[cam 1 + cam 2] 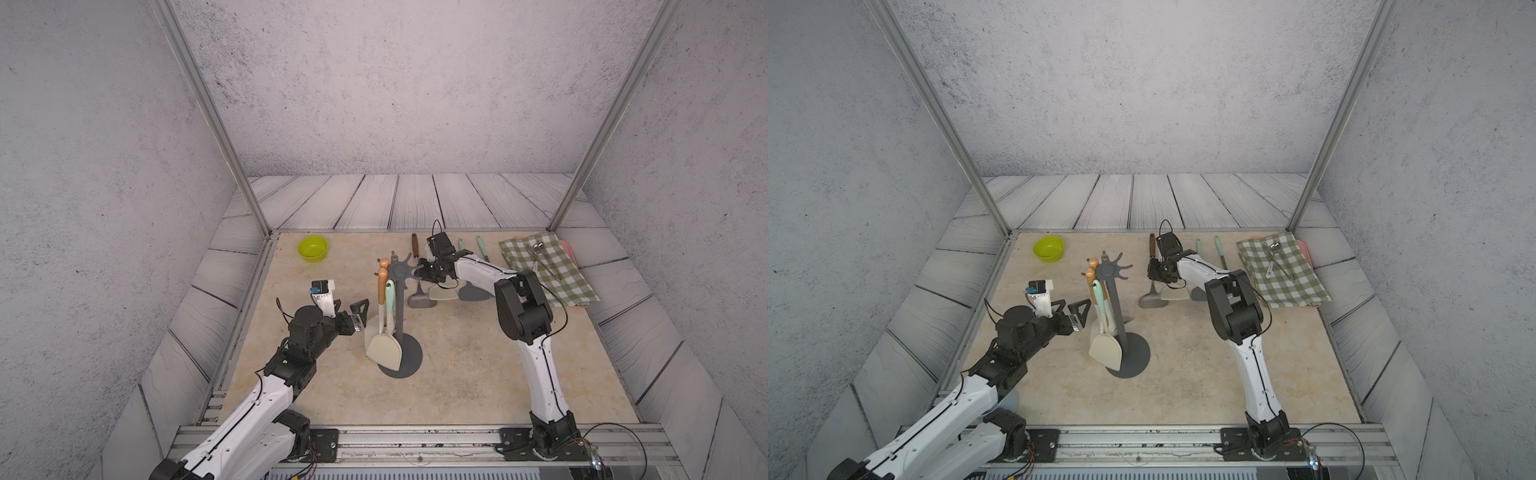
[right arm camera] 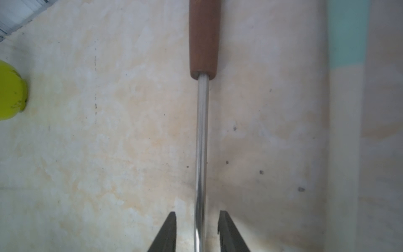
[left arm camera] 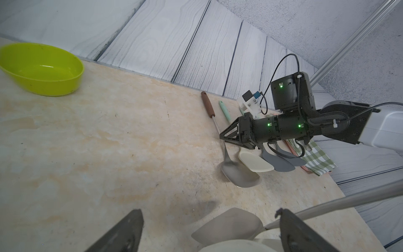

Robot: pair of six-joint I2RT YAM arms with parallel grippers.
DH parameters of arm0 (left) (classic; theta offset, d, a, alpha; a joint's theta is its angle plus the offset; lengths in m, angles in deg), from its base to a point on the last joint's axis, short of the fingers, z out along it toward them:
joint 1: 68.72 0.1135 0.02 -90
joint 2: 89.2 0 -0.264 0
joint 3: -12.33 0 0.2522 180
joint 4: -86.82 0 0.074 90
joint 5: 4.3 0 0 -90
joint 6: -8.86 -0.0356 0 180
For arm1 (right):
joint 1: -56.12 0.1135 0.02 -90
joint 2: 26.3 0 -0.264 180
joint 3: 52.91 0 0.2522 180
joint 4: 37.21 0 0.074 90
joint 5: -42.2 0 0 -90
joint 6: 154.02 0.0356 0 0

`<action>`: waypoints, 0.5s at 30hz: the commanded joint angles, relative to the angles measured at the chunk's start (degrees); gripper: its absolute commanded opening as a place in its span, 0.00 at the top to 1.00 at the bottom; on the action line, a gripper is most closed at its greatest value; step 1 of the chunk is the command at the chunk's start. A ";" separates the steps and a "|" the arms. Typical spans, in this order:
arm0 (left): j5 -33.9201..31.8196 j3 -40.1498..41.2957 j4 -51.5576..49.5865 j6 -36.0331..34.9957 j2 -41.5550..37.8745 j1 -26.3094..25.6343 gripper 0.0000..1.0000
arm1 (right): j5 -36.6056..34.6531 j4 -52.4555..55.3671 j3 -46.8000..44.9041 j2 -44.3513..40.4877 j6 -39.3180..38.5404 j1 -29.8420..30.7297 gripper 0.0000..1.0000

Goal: Take the spatula off the kitchen utensil rack
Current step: Place the spatula at the center of the board.

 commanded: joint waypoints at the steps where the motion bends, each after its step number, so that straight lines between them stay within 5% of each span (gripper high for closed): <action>1: 1.37 0.61 -0.73 0.02 -2.95 -0.21 0.01 | -1.16 1.48 -0.57 -4.96 -1.80 0.22 0.62; 15: 5.61 2.61 -1.53 2.95 -19.50 -1.48 0.01 | -1.61 -1.15 -20.99 -35.97 -10.40 0.26 0.43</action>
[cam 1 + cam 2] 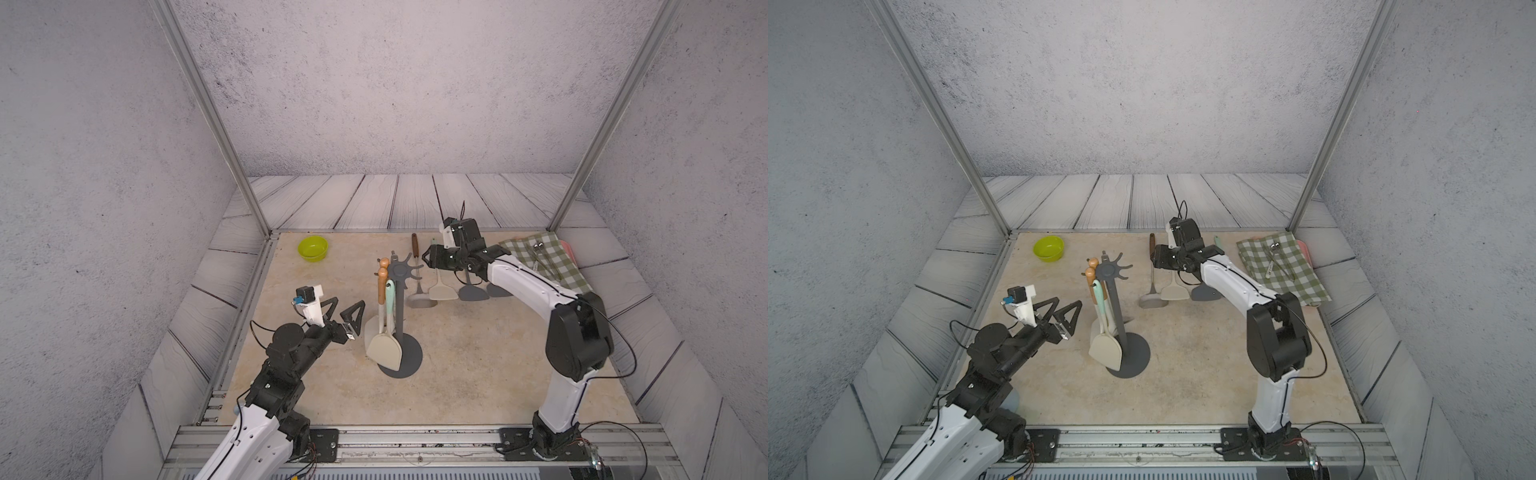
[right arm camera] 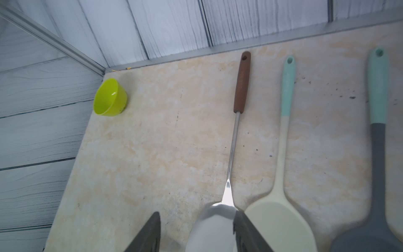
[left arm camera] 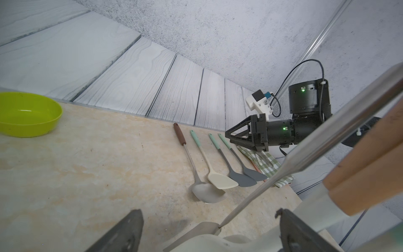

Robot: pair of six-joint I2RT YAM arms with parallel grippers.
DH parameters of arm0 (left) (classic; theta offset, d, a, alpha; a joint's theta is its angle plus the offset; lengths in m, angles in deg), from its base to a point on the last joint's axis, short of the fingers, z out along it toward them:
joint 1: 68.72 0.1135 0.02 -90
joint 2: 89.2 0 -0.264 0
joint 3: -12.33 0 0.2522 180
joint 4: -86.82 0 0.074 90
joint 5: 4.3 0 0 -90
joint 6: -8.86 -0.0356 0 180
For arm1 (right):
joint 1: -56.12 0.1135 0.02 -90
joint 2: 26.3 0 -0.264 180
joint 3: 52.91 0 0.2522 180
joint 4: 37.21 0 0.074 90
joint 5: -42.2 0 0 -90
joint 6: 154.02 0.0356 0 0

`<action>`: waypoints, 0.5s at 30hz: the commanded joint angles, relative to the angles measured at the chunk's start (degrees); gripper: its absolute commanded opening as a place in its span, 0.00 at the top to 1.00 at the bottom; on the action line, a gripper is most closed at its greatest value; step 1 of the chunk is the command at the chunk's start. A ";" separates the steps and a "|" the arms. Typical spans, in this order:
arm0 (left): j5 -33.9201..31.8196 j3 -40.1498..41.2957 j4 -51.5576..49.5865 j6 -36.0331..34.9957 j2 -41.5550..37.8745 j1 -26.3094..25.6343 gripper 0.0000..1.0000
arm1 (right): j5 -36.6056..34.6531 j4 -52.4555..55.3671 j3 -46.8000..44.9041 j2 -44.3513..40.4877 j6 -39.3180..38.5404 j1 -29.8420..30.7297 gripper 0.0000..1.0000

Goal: Take the spatula off the kitchen utensil rack
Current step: Place the spatula at the center of the board, then take off the spatula from the rack.

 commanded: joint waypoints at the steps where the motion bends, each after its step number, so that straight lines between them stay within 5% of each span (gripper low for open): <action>1: 2.56 0.90 0.59 1.17 -3.31 -0.62 0.01 | -1.91 1.14 -5.31 -8.57 -4.94 0.24 0.42; 8: 2.53 2.17 0.72 0.88 -8.92 -1.19 0.01 | -2.20 -1.10 -22.52 -27.86 -8.94 0.24 0.36; 15: 0.69 2.68 1.51 -1.32 -4.58 -1.28 0.01 | 7.32 -12.56 -36.32 -38.18 -9.64 0.36 0.39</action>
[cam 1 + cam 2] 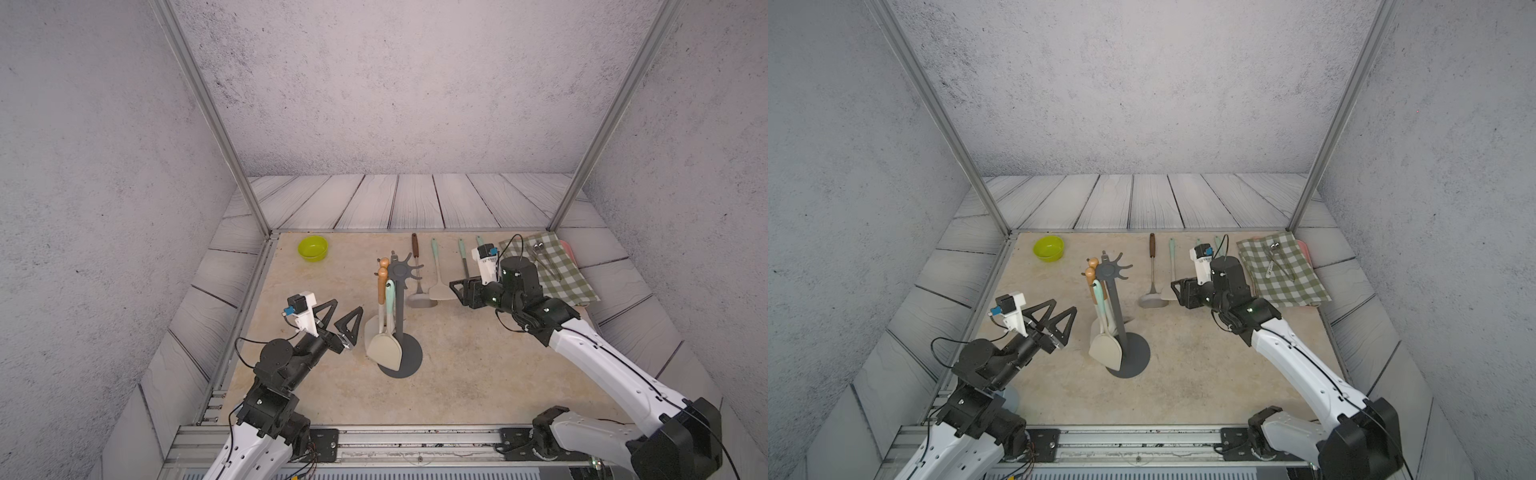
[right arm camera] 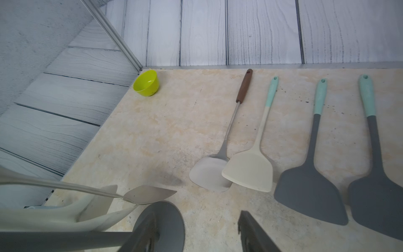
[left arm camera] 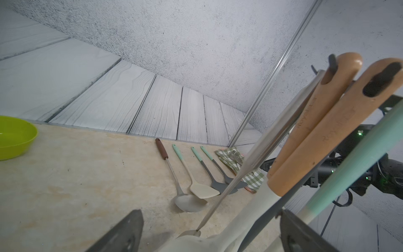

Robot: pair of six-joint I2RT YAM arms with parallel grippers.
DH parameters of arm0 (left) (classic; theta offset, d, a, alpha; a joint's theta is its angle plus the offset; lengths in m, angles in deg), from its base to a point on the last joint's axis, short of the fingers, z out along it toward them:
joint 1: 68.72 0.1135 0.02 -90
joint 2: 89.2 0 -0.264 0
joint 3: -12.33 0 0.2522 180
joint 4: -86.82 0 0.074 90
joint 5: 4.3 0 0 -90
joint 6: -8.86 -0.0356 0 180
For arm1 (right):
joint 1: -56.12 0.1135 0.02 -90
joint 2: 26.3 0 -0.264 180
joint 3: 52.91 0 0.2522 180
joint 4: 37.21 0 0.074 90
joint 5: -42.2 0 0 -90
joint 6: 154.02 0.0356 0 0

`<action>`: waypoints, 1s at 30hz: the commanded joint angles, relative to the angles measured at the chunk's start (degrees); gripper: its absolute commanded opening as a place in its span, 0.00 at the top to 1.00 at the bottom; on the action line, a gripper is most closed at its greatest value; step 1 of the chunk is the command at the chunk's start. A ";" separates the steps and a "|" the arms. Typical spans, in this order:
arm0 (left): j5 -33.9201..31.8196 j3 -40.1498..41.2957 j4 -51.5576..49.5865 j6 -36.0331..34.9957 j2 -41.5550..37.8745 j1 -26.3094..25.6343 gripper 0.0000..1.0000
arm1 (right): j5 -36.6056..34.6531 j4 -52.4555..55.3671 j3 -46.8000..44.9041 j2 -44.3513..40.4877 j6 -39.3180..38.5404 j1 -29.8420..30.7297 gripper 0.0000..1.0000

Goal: Take the spatula off the kitchen utensil rack
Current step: Take off the spatula from the rack.

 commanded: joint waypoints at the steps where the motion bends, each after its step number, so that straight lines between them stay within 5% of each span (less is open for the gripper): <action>1: -0.88 0.96 1.90 -2.00 3.03 -0.34 0.01 | 5.67 -8.83 -5.10 -2.58 -1.16 0.59 0.39; 11: 0.99 -0.06 5.13 -2.70 12.92 -0.56 0.00 | 8.70 -27.56 -17.90 -5.77 -3.16 4.70 0.40; 24: 0.68 -6.52 -8.95 -1.72 2.02 -2.74 0.17 | 0.39 -31.03 -22.09 -5.91 0.00 4.62 0.38; 30: 0.37 -7.54 -15.33 2.30 2.03 -9.90 0.25 | -2.05 -32.92 -23.86 -6.72 0.92 4.69 0.38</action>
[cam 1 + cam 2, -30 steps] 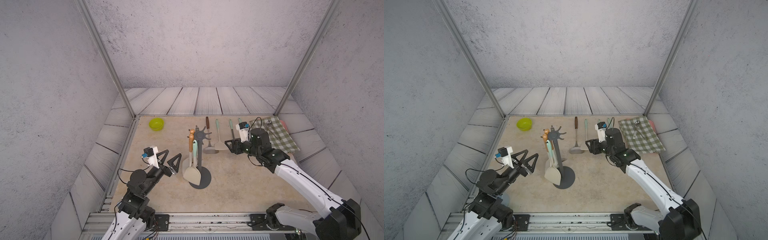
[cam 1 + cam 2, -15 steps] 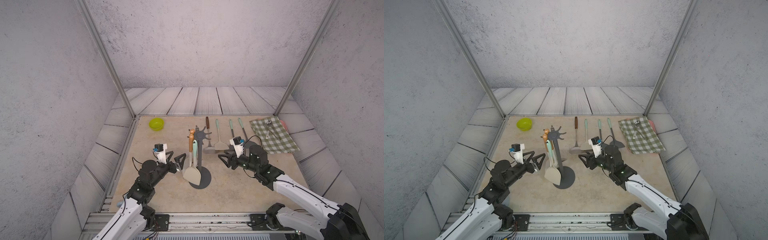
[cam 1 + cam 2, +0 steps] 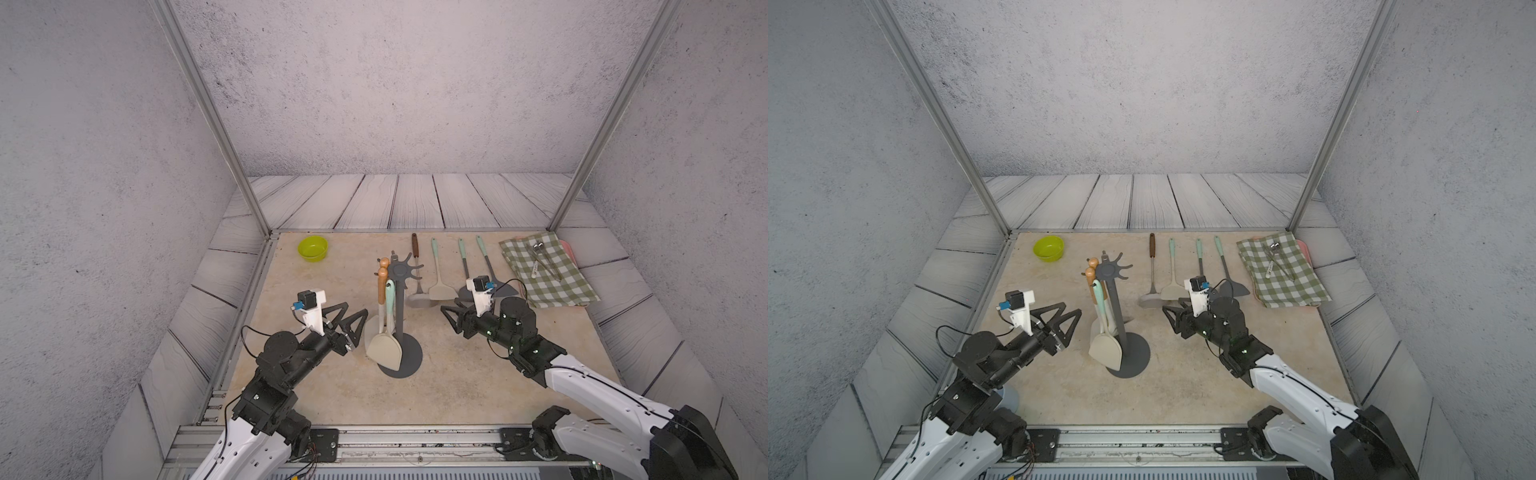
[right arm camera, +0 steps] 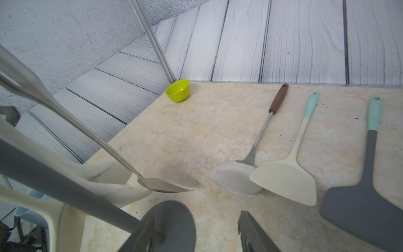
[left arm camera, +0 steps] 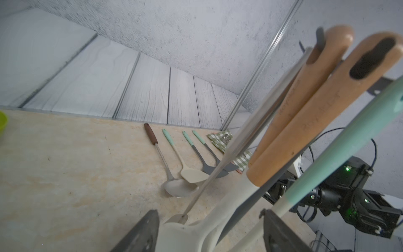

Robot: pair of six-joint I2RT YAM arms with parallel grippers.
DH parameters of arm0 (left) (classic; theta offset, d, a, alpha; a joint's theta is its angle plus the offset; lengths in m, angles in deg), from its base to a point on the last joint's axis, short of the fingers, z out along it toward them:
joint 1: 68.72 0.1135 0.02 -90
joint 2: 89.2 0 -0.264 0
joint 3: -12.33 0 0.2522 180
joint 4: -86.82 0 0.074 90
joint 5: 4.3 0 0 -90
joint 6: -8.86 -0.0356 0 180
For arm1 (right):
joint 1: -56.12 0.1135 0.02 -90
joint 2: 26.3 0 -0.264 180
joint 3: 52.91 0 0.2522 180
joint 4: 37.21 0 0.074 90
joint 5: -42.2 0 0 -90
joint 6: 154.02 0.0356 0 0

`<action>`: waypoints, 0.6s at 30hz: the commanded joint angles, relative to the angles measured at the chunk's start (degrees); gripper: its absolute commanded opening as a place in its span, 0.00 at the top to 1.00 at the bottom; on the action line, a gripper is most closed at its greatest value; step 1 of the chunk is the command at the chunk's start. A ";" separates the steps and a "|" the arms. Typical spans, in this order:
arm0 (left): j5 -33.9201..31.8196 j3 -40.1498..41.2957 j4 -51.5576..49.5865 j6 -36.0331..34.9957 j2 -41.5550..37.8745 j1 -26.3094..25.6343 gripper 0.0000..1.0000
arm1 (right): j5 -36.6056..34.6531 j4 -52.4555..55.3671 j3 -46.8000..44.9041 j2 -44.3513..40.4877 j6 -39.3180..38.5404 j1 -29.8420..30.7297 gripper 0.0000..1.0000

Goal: Take the spatula off the kitchen utensil rack
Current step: Take off the spatula from the rack.

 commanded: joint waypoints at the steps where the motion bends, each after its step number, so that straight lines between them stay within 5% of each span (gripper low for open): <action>1: -1.19 -2.27 -7.27 1.84 0.37 -4.93 0.26 | -2.12 -2.66 -0.41 -0.94 1.18 0.11 0.38; 8: -9.29 -4.61 -14.43 1.14 0.32 -15.85 0.32 | 3.00 -5.89 -1.13 -1.37 1.66 0.08 0.38; 18: -17.85 -7.89 -16.07 -3.79 4.22 -23.18 0.45 | 8.71 -0.46 -0.67 -5.64 8.62 0.28 0.40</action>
